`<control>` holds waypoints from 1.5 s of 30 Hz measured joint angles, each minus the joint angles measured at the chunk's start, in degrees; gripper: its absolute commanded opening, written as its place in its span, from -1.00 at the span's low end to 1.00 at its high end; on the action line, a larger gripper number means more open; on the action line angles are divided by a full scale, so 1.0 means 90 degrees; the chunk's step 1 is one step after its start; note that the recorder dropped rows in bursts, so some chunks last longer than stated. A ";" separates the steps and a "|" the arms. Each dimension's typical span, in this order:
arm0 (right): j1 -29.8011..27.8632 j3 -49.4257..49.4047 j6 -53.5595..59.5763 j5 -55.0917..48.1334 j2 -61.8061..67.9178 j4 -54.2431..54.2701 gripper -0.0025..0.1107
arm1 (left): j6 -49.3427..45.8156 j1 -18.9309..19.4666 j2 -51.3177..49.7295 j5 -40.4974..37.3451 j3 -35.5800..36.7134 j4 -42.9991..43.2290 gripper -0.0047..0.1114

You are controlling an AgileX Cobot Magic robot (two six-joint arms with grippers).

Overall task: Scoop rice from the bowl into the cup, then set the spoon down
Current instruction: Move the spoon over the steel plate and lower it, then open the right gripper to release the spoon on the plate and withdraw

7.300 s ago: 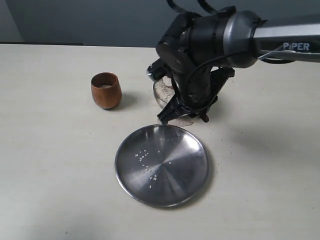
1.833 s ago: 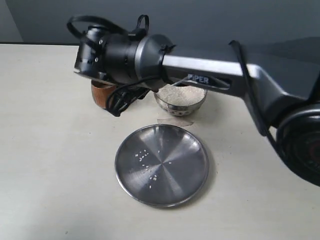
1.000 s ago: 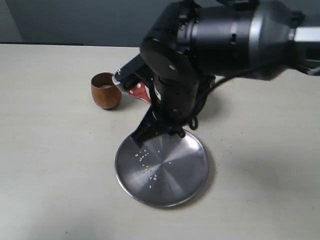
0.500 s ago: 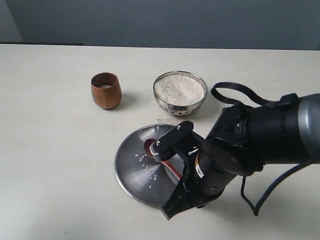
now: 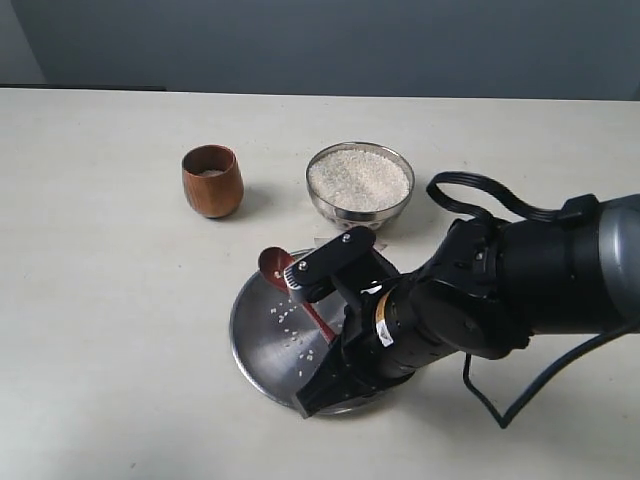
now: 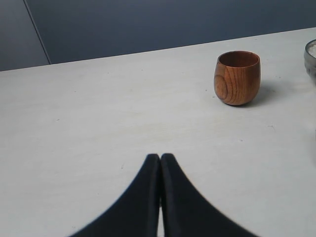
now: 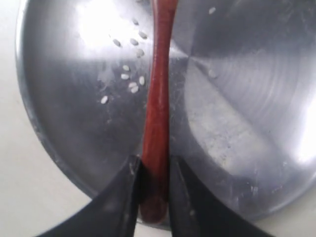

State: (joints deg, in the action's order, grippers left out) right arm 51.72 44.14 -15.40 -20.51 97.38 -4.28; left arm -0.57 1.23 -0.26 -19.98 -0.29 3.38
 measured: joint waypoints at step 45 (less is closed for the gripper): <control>-0.0004 -0.0005 -0.4119 -0.2176 -0.2193 -0.5037 -0.89 | 0.0000 0.0000 0.0000 0.0000 0.0000 0.0000 -0.91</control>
State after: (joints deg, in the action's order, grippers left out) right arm 51.68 44.09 -52.47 -40.10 77.64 -49.61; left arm -0.57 1.23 -0.26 -19.98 -0.29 3.38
